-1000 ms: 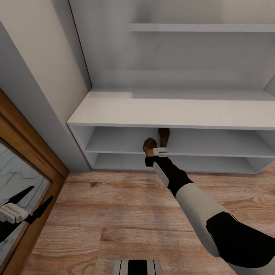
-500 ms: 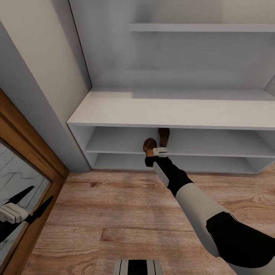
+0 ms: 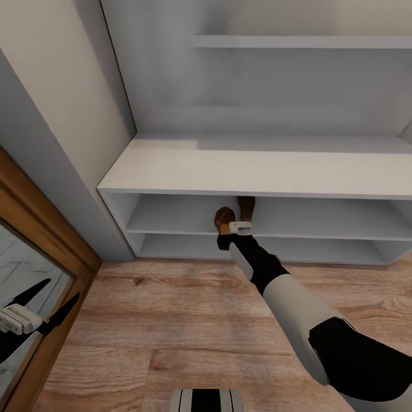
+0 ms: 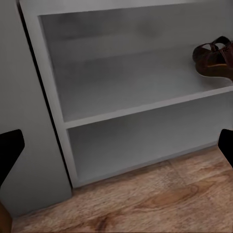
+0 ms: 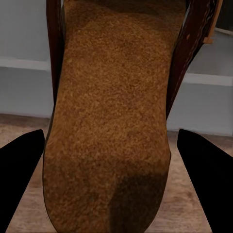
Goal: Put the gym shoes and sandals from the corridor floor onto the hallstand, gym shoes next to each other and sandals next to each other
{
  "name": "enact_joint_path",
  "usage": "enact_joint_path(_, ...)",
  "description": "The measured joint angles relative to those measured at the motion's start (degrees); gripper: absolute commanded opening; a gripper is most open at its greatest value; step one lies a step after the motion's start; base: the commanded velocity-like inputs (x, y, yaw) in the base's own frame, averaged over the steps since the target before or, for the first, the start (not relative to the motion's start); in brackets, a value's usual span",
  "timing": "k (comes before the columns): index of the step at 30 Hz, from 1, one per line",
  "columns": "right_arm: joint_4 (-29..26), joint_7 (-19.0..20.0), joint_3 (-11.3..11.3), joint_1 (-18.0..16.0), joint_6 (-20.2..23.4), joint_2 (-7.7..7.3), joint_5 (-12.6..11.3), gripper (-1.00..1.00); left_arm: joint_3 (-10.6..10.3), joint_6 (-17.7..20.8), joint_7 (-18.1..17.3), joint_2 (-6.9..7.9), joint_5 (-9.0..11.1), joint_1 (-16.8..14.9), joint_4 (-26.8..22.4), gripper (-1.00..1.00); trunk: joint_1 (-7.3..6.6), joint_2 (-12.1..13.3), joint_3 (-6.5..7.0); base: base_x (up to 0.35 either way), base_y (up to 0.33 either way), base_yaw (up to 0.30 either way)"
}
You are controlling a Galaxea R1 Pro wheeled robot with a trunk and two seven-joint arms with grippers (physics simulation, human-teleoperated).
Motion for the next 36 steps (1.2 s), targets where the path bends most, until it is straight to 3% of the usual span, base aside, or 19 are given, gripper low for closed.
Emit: enact_joint_path(36, 0.00, 0.07, 0.04, 0.00, -0.07, 0.00, -0.34, -1.00, -0.08, -0.01, -0.05, 0.00, 0.00, 0.03, 0.01, 1.00, 0.00, 0.00, 0.00, 0.030, 0.000, 0.000)
